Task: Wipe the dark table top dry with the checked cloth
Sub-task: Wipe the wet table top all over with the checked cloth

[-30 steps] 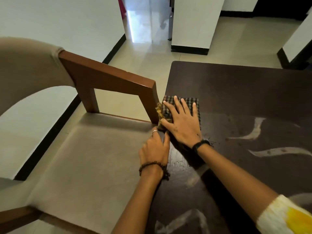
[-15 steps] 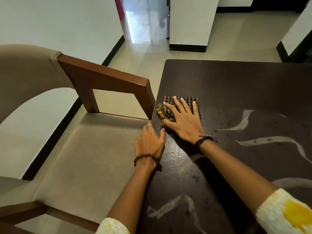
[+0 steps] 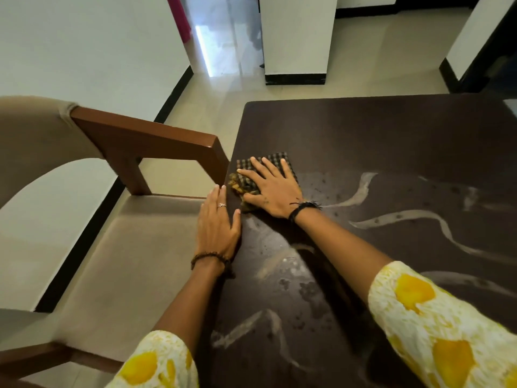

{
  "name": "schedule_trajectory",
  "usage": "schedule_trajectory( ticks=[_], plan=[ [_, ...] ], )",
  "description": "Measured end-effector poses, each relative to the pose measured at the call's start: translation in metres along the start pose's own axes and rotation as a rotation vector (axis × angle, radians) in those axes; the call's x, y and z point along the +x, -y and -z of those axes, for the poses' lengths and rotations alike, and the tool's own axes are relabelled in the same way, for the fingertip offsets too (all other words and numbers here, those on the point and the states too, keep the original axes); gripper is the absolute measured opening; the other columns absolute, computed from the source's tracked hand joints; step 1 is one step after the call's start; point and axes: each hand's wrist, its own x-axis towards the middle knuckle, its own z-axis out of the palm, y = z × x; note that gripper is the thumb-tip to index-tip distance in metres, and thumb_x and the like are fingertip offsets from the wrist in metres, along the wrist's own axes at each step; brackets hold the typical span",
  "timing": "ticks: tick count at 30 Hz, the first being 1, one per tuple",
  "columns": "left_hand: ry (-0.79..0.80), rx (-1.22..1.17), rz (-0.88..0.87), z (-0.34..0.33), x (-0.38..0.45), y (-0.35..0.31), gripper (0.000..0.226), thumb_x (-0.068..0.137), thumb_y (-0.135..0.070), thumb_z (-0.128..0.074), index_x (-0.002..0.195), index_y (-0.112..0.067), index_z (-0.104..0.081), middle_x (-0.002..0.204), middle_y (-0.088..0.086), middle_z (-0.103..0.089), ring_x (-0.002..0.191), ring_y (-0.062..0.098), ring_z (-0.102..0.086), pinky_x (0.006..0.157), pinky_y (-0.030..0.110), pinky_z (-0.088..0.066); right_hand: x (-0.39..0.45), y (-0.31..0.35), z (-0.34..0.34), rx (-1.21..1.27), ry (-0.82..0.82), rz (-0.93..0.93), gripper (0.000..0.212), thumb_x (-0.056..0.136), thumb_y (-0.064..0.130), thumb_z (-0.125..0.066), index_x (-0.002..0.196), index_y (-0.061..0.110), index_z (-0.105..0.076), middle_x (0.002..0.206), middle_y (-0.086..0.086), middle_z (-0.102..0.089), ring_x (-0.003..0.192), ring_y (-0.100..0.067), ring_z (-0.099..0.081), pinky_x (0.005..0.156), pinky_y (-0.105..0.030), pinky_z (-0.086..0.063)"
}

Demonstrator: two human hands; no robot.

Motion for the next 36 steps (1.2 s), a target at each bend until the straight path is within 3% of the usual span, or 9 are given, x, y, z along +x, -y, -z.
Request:
schedule_trajectory(
  ticks=[3,7,11,18,22,26,32,36],
  plan=[
    [0.087,0.012,-0.109,-0.002,0.001,-0.001,0.055,0.095,-0.029,-0.040,0.144,-0.013,-0.019,0.153,0.008,-0.019,0.140,0.020,-0.014,0.112,0.027,-0.001,-0.033,-0.053,0.020,0.004,-0.029,-0.122,0.060,0.091,0.052,-0.041,0.146,0.039,-0.019,0.159,0.003,-0.007,0.146,-0.018,-0.003,0.116,-0.049,0.005],
    [0.081,0.008,-0.118,-0.007,0.002,-0.002,0.053,0.095,-0.030,-0.040,0.143,-0.014,-0.022,0.152,0.008,-0.020,0.140,0.020,-0.016,0.112,0.027,-0.001,-0.071,-0.117,0.043,0.013,-0.057,-0.346,0.059,0.093,0.051,-0.040,0.147,0.037,-0.019,0.160,0.001,-0.005,0.146,-0.019,-0.002,0.116,-0.049,0.007],
    [0.061,-0.005,-0.113,-0.009,0.004,0.000,0.052,0.095,-0.030,-0.042,0.142,-0.013,-0.026,0.151,0.009,-0.024,0.139,0.021,-0.019,0.112,0.029,-0.004,-0.070,-0.105,0.037,-0.012,-0.100,-0.481,0.060,0.092,0.053,-0.039,0.146,0.036,-0.019,0.160,-0.001,-0.005,0.146,-0.023,-0.001,0.114,-0.052,0.008],
    [-0.019,-0.096,-0.142,-0.002,0.003,-0.003,0.058,0.095,-0.019,-0.042,0.145,-0.013,-0.013,0.150,0.010,-0.025,0.137,0.024,-0.023,0.113,0.035,-0.011,-0.040,-0.001,0.005,-0.009,-0.077,-0.223,0.062,0.089,0.055,-0.040,0.146,0.037,-0.022,0.159,-0.001,-0.007,0.147,-0.022,-0.002,0.114,-0.053,0.009],
    [-0.060,-0.021,-0.115,0.002,0.002,-0.006,0.055,0.095,-0.017,-0.041,0.144,-0.009,-0.016,0.150,0.014,-0.025,0.138,0.026,-0.023,0.113,0.037,-0.010,-0.052,0.001,0.002,0.020,-0.059,-0.076,0.061,0.090,0.052,-0.041,0.145,0.035,-0.024,0.159,-0.001,-0.011,0.146,-0.021,-0.005,0.115,-0.051,0.008],
    [-0.027,0.027,-0.094,-0.007,-0.013,-0.039,0.057,0.095,-0.019,-0.042,0.144,-0.009,-0.014,0.151,0.012,-0.021,0.140,0.024,-0.016,0.115,0.042,-0.006,-0.081,-0.050,0.017,0.046,-0.074,-0.099,0.061,0.089,0.051,-0.043,0.145,0.035,-0.024,0.159,0.002,-0.011,0.146,-0.018,-0.006,0.117,-0.049,0.005],
    [0.107,-0.037,-0.135,-0.054,-0.060,-0.143,0.054,0.098,-0.033,-0.029,0.145,-0.017,-0.009,0.155,0.005,0.000,0.141,0.016,0.005,0.112,0.035,0.011,-0.154,-0.167,0.061,0.038,-0.107,-0.368,0.061,0.091,0.047,-0.045,0.146,0.032,-0.023,0.159,0.003,-0.011,0.146,-0.016,-0.007,0.116,-0.048,0.004],
    [0.127,0.081,-0.122,-0.068,-0.071,-0.163,0.054,0.098,-0.037,-0.021,0.145,-0.016,-0.004,0.155,0.004,0.003,0.142,0.015,0.006,0.113,0.038,0.010,-0.201,-0.222,0.081,0.071,-0.145,-0.621,0.060,0.092,0.044,-0.045,0.146,0.028,-0.024,0.159,0.000,-0.010,0.146,-0.019,-0.006,0.116,-0.049,0.005]
  ],
)
